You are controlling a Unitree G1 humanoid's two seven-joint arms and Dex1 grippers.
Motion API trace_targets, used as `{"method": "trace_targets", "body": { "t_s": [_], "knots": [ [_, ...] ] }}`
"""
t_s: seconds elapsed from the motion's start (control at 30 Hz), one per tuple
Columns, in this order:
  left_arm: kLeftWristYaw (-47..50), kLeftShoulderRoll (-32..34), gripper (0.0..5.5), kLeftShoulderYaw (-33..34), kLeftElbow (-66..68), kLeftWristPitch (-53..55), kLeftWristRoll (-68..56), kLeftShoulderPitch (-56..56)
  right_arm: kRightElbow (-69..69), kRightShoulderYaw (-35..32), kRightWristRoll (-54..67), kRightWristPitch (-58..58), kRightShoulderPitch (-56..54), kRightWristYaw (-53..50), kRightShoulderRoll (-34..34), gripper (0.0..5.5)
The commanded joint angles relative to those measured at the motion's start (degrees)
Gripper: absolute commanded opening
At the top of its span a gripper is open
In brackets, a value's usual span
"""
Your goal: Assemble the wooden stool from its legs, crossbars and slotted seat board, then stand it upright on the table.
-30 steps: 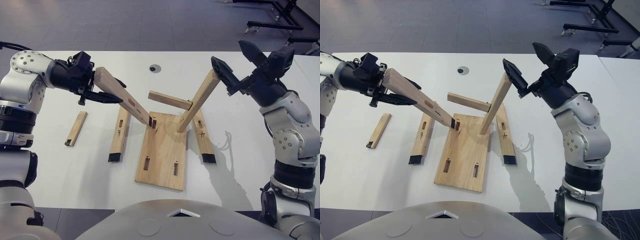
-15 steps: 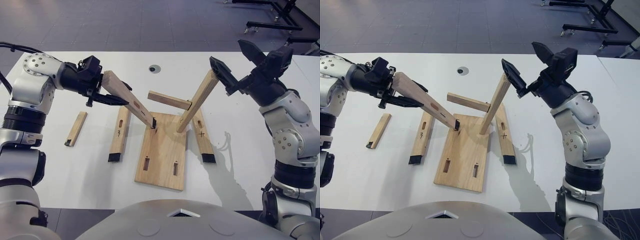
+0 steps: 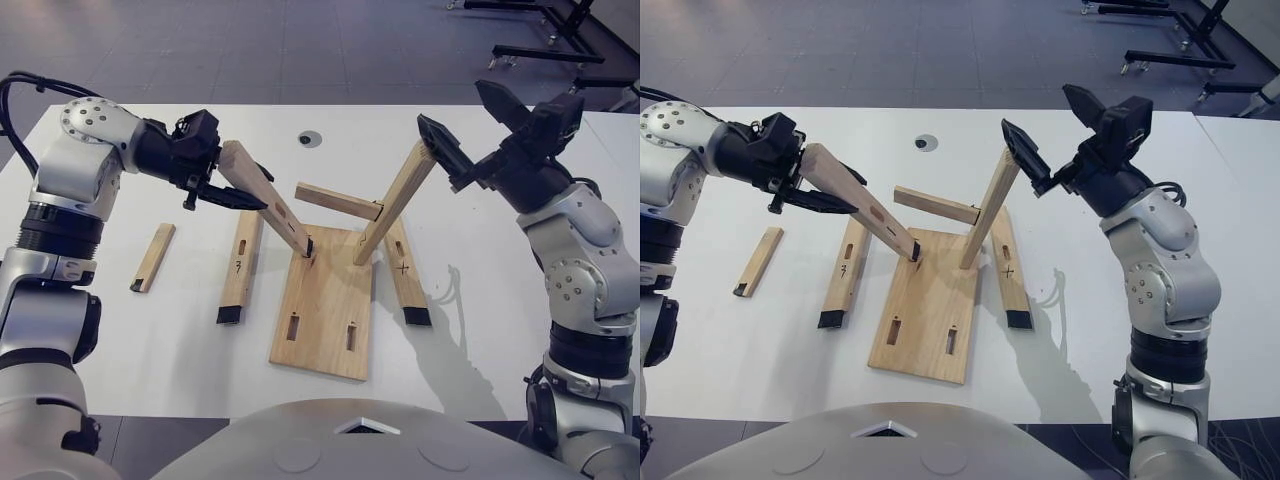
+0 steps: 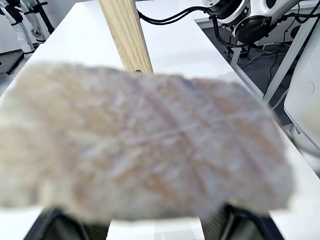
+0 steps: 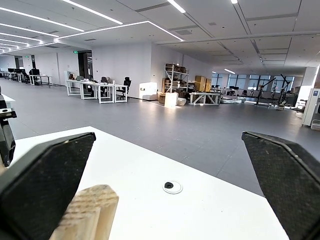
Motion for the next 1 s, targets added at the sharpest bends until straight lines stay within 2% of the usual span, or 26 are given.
{"method": "trace_targets", "body": {
  "t_s": [0.03,0.13,0.4,0.73,1.0],
  "knots": [
    [-0.2,-2.1,2.04,-2.5,3.3,3.0,3.5,-1.5,1.3,2.9,-1.4,2.9,2.1,0.7,0.0,5.40],
    [-0.3,-2.2,2.04,-3.7,6.4,4.1,3.3,-2.6,1.3,3.5,-1.6,3.0,2.4,1.0,-0.2,5.40],
    [-0.4,1.8,2.04,-12.6,7.3,5.3,-1.0,-2.3,1.8,5.2,-3.0,3.9,2.9,0.4,-0.8,5.40],
    [0.3,-4.3,2.04,-10.5,15.6,5.3,2.7,-4.4,0.2,6.7,-2.7,5.3,4.2,-0.8,-1.1,5.40],
    [-0.4,-4.0,2.04,-12.0,16.1,8.6,2.2,-4.6,-0.8,7.3,-2.5,5.9,5.1,-1.2,-1.4,5.40]
  ]
}}
